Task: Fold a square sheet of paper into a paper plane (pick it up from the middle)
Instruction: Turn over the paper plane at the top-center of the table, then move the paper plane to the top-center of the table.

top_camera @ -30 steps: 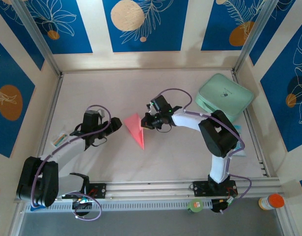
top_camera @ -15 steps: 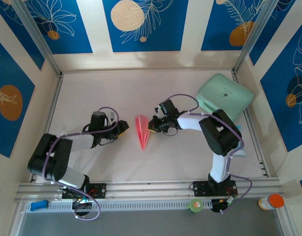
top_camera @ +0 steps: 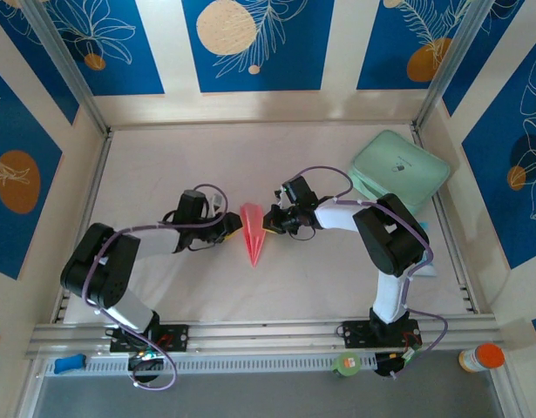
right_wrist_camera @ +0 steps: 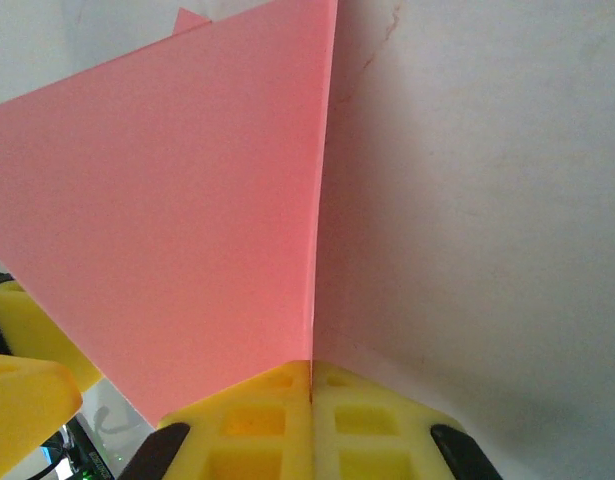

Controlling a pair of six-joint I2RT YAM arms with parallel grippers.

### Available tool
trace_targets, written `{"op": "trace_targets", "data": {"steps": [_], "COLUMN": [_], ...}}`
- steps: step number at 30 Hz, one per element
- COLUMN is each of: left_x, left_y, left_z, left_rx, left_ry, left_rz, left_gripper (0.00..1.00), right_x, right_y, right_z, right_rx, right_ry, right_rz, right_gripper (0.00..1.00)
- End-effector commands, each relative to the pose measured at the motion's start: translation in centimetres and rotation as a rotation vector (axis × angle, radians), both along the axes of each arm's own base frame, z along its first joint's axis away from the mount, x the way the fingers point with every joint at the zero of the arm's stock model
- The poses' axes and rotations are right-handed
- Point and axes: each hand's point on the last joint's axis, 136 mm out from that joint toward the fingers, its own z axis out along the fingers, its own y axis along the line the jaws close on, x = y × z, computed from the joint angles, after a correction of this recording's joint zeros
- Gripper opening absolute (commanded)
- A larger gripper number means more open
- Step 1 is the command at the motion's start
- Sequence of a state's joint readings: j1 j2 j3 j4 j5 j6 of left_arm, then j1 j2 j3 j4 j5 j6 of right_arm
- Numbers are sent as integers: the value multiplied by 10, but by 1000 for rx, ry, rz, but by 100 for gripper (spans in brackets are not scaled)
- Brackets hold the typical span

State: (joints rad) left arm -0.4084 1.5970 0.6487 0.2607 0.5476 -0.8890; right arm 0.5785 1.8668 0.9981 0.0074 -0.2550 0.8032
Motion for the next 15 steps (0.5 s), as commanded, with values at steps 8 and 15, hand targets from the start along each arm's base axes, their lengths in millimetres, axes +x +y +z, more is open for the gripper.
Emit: {"op": "trace_targets", "data": {"steps": [8, 15], "left_x": [5, 20], "left_y": [-4, 7], "left_z": [-23, -13], "left_rx": [118, 151], "left_ry": [65, 12], "left_rz": [-45, 53], "left_gripper": [23, 0], "right_x": [-2, 8], "right_y": [-1, -9], "right_z": [-2, 7], "right_rx": [-10, -10], "right_ry": [15, -12], "right_rz": [13, -34], "right_gripper": [2, 1]}}
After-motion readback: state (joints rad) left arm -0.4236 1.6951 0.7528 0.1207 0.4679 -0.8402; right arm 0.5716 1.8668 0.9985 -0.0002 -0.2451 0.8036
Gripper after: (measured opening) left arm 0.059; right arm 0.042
